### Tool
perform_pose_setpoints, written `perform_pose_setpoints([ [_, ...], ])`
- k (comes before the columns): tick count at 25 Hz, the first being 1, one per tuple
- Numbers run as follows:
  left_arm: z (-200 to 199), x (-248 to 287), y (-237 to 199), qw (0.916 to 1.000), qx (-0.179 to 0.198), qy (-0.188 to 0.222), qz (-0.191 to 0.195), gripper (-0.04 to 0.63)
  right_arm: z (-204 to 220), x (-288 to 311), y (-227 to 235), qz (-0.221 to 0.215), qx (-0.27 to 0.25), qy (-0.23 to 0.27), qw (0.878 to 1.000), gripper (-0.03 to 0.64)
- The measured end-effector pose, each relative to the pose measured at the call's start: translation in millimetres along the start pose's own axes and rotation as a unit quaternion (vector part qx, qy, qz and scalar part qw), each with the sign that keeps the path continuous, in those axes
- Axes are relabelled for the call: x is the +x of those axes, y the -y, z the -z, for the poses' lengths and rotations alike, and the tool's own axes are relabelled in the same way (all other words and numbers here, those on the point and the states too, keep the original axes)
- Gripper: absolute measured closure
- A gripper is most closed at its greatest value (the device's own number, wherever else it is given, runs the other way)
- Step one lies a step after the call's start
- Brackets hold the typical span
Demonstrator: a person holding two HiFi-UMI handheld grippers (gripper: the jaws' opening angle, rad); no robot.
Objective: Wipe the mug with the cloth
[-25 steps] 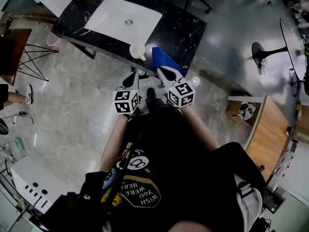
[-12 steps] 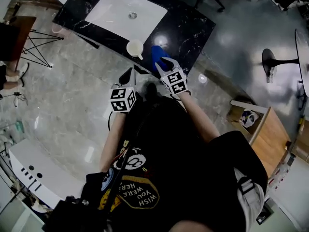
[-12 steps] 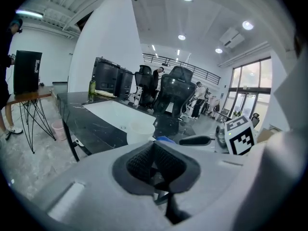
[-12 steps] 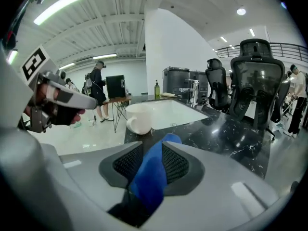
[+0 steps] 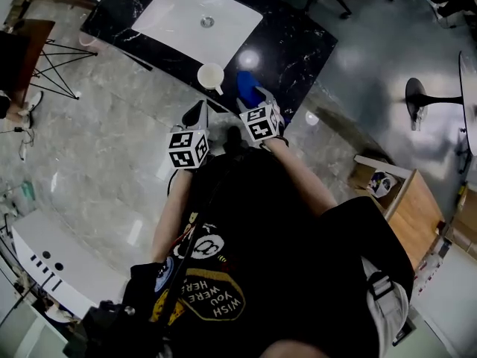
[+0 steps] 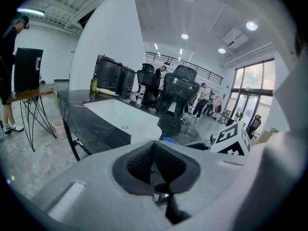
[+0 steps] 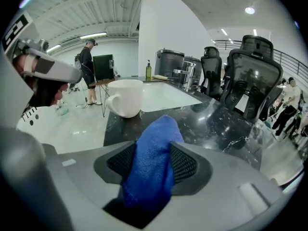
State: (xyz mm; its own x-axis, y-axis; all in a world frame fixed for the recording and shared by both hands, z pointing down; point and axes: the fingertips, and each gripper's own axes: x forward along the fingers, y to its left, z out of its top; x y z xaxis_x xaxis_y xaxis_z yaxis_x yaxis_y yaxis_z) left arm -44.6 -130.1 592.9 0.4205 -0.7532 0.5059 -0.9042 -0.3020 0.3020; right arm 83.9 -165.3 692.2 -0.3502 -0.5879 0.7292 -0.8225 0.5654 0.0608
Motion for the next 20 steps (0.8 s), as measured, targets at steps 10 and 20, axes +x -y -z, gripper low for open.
perform_pose_setpoints([
  [10,-12.0,9.9,-16.4,0.9997,-0.009,0.016,-0.012,0.591,-31.9,6.9,3.1,-0.071,0.038,0.062,0.995,0.526],
  [20,-49.7,60.8,-33.8,0.9982,-0.010,0.054,0.023,0.591,-105.1,25.3,-6.1,-0.199,0.033,0.139,0.969,0.525],
])
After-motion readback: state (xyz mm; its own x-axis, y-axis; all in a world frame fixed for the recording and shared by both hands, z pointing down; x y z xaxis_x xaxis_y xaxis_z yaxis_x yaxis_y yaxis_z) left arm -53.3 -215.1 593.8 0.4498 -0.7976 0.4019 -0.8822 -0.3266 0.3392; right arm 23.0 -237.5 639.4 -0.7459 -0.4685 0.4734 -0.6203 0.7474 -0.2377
